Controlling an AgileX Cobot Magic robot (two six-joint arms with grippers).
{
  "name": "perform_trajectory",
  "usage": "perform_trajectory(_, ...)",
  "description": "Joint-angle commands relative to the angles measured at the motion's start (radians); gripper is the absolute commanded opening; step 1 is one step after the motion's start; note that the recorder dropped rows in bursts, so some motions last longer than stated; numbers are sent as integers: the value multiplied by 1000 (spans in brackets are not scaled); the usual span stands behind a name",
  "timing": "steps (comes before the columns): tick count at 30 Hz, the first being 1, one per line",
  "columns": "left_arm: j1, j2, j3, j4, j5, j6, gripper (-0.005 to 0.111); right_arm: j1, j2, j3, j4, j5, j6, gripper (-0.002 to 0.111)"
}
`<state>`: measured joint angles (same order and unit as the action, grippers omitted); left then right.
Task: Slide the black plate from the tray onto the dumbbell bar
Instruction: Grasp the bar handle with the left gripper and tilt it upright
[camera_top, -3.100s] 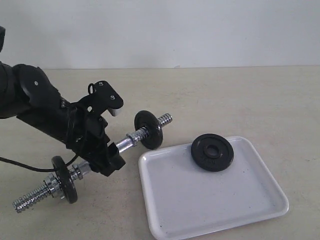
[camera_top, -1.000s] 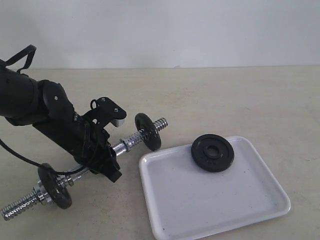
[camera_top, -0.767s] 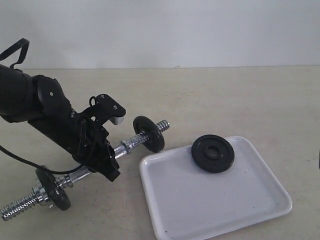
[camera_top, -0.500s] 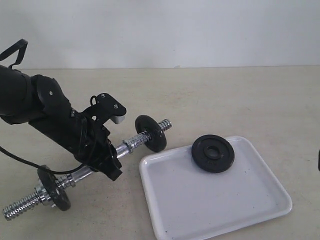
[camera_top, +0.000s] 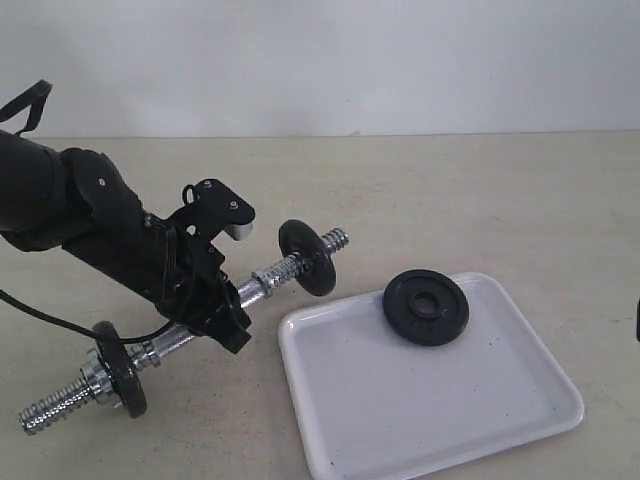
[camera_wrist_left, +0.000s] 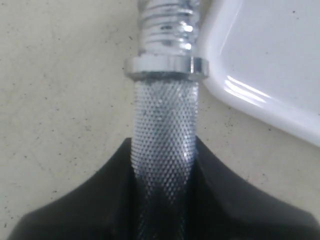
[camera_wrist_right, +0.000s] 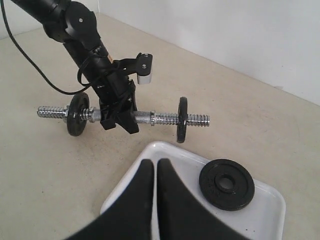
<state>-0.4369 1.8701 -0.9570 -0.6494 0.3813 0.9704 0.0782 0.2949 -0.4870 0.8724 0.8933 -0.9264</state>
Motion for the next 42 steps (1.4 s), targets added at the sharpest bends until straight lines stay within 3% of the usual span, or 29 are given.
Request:
perform_trajectory(1, -4, -79, -26, -53, -60, 13, 4, 1, -3, -1, 7, -7, 6, 0)
perform_trajectory(17, -4, -319, -26, -49, -9, 15, 4, 1, -3, -1, 7, -7, 11, 0)
perform_trajectory(28, -4, -326, 91, -4, 32, 15, 4, 1, -3, -1, 11, -106, 39, 0)
perform_trajectory(42, -4, -326, 94, -4, 71, 15, 4, 1, -3, -1, 76, -110, 81, 0)
